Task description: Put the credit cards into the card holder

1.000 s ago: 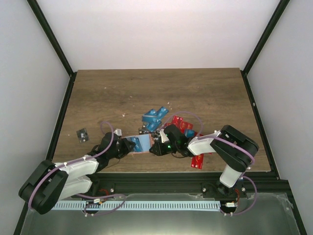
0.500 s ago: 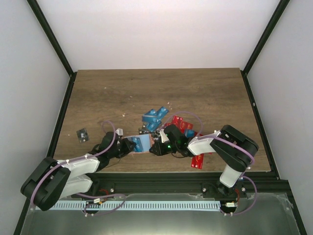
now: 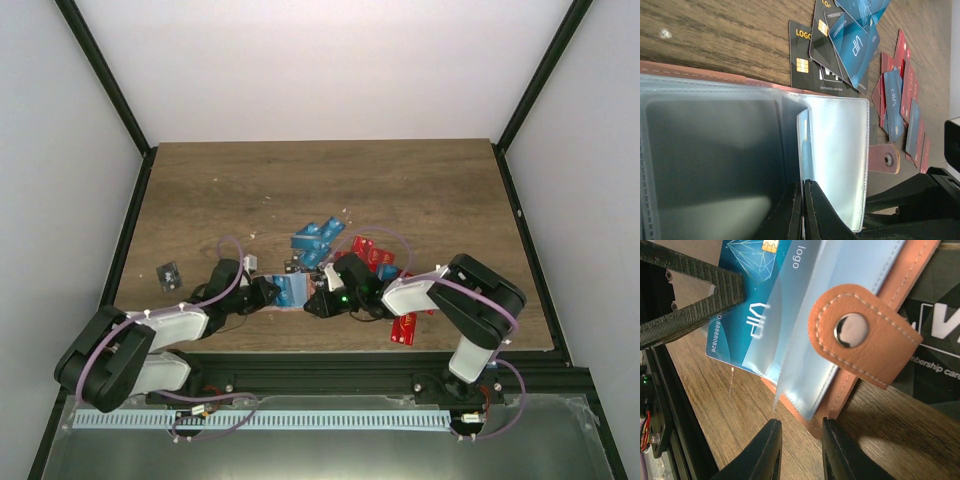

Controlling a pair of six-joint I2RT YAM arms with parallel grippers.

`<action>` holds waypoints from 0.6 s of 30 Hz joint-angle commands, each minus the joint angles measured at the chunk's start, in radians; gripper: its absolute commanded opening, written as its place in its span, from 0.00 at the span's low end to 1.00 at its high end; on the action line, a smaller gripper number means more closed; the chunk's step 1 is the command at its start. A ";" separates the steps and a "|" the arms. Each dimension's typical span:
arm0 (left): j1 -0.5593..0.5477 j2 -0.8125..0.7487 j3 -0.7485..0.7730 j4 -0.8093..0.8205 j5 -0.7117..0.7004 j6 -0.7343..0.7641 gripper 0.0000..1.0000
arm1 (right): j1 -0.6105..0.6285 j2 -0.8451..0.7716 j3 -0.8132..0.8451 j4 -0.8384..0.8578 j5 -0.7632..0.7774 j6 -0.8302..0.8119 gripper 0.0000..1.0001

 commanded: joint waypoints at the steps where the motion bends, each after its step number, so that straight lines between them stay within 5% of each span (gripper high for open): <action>1: 0.016 0.023 0.014 -0.087 0.011 0.073 0.04 | 0.001 0.049 0.020 -0.094 0.027 -0.026 0.25; 18: 0.042 0.014 0.078 -0.228 -0.009 0.194 0.04 | 0.001 -0.071 0.065 -0.251 0.058 -0.054 0.27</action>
